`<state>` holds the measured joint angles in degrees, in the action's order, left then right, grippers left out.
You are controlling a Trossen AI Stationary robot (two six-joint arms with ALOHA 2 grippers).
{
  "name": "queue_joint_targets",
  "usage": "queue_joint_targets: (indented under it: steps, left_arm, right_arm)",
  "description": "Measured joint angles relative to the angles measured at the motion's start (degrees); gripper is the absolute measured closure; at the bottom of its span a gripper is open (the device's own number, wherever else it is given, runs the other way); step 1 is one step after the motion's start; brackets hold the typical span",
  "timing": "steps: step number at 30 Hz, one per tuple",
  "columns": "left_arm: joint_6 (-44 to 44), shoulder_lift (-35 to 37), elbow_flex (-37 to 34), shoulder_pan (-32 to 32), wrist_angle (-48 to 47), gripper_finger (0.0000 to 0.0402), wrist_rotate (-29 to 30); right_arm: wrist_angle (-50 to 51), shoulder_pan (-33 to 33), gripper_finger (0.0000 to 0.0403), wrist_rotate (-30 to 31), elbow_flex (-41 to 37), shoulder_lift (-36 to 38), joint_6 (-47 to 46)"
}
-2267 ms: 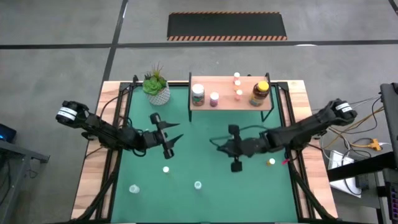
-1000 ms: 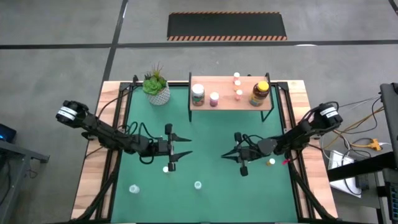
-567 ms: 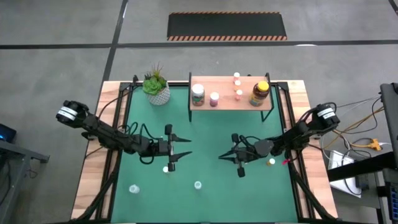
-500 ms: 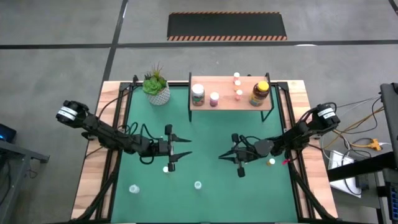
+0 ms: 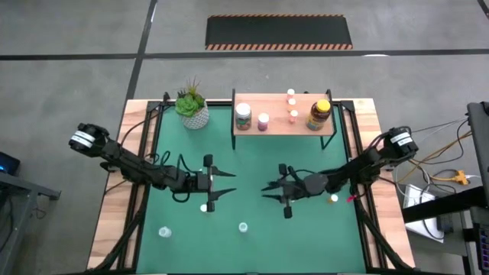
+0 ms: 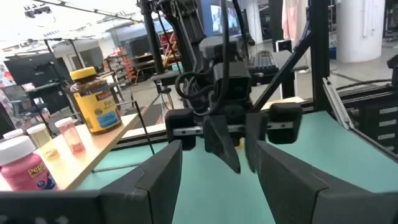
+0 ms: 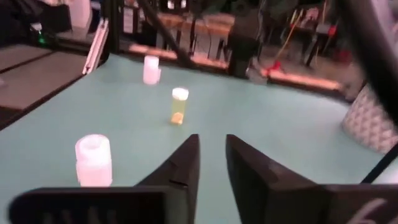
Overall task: Pick and place medicine bottles onto shelf by color
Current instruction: Put the right transparent medicine bottles on the shelf
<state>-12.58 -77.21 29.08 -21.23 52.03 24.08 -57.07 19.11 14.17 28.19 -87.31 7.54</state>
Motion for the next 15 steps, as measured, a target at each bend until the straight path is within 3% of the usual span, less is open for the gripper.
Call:
queue_joint_targets:
  steps: [10,15]
  left_arm:
    - [-0.4,0.0,-0.4,-0.2,-0.8,0.0217,0.0]
    - [-1.6,0.2,-0.4,-0.2,-0.7,0.0217,0.0]
  right_arm:
    - [50.7,1.6,0.0212,-1.7,22.1,-0.2,-12.0]
    - [60.9,3.4,0.0182,-5.8,28.5,-2.2,-14.5]
